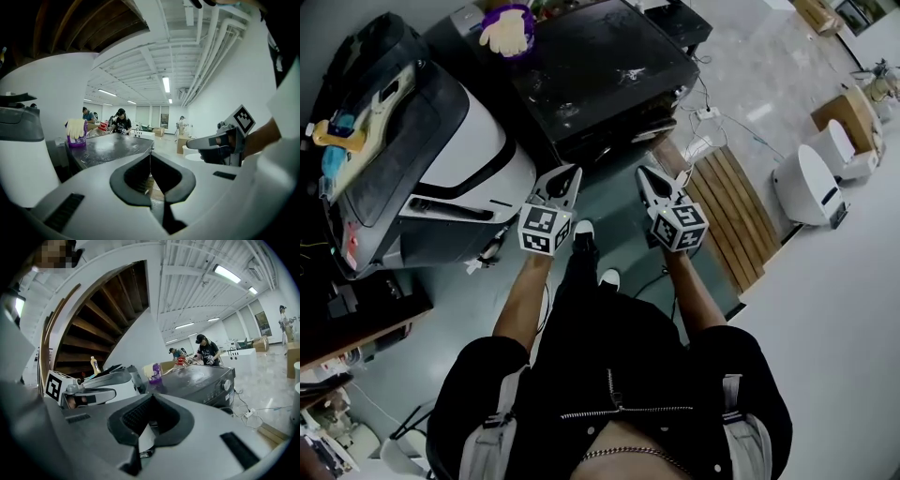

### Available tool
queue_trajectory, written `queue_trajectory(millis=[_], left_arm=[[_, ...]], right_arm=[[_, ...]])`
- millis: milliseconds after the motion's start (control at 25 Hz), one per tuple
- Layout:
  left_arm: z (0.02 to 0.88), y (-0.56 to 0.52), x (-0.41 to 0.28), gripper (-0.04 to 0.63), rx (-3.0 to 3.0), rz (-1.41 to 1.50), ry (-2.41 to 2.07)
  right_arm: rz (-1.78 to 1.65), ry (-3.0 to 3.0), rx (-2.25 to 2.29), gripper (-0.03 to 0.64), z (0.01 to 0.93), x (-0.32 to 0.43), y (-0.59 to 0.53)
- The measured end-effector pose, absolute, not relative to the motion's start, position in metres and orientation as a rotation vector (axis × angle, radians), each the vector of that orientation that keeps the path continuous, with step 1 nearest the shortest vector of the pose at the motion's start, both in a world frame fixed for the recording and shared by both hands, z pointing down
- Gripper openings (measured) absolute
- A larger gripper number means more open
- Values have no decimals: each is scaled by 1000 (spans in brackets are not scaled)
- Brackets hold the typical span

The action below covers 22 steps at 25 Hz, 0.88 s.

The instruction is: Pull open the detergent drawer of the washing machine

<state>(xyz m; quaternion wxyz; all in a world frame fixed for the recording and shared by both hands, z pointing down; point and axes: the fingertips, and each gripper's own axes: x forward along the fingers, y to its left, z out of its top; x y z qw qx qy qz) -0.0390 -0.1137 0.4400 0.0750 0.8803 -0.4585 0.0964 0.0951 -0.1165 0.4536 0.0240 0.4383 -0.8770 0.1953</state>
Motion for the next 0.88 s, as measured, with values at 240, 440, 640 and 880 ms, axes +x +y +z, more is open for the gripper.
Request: queue_trajectory(millis=[240,440,640,880], left_arm=[[459,-148,-39,21,2643,298,-1316],[481,-170,-45,21,2612,327,-1269],[500,-187,-51,21,2578,339,-1235],[521,-200,-64,21,2524,356,-1232]], right_arm=[[669,-2674,1372,-5,472,85,-150],[838,-2639,1415,-2,500,78,-172],[1078,-2615,1415,20,533,69,-193],[1217,-2508,1394,89,586,53,-213]])
